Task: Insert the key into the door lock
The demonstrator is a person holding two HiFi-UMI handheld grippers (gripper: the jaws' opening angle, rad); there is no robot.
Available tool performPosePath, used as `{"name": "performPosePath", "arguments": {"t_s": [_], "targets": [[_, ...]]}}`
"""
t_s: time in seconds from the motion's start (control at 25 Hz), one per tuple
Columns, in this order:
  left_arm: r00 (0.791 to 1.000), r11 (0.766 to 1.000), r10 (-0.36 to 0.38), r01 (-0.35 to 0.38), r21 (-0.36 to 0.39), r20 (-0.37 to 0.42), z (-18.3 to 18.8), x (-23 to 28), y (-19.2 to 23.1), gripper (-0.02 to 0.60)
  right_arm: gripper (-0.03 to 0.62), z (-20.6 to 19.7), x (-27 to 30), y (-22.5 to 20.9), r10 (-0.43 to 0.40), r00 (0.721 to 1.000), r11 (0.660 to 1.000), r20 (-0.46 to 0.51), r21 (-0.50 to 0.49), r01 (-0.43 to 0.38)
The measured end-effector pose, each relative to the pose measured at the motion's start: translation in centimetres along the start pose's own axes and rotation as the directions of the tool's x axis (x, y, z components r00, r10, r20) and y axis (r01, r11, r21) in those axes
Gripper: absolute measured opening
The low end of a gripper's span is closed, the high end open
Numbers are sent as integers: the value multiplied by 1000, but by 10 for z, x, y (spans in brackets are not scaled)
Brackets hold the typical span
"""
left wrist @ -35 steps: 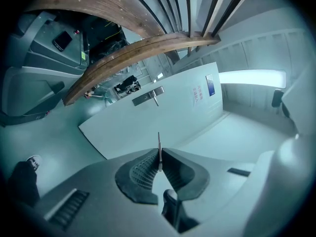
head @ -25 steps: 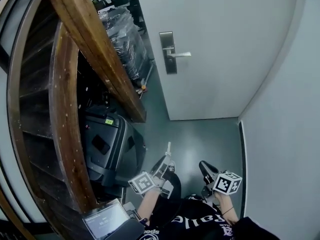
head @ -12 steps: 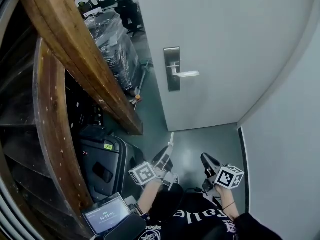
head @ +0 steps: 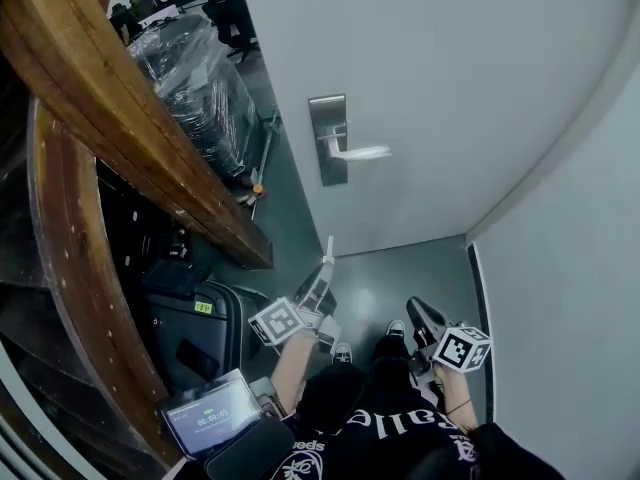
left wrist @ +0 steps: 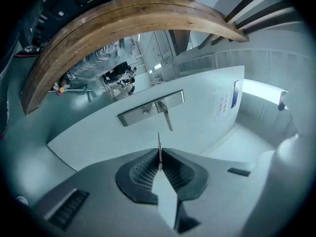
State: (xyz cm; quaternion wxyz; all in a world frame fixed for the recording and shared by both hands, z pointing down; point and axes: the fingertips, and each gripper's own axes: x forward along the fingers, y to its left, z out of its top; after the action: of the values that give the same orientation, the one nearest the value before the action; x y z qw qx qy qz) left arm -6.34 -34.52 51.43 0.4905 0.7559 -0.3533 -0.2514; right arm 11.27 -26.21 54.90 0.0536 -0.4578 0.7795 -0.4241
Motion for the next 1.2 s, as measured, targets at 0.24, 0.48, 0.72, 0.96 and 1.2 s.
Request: {"name": "performPosePath", "arguments": {"t_s": [0.24,0.48,0.72,0.96,1.2], "targets": [[995,998,-26,31,-54,92,31,67,6,25,34,42,20,-17,40,997,998,-64,-45,-43],[986,996,-33,46,-75,164,57,128,21,25,34,90,39,-29,85,994,992,-74,-91,-92],[970,992,-23,52,-114,242,80,149,37,25,34,96,44,-38,96,991,989,-97,-100,-105],[970,993,-24,52,-109,240,87,155,41,25,34,91,49,-34,103,991,989,-91,-96,-112],[976,992,-33,59,-114,216,87,158,44,25,34,74,42,-32,84,993,993,-83,-80,-91]]}}
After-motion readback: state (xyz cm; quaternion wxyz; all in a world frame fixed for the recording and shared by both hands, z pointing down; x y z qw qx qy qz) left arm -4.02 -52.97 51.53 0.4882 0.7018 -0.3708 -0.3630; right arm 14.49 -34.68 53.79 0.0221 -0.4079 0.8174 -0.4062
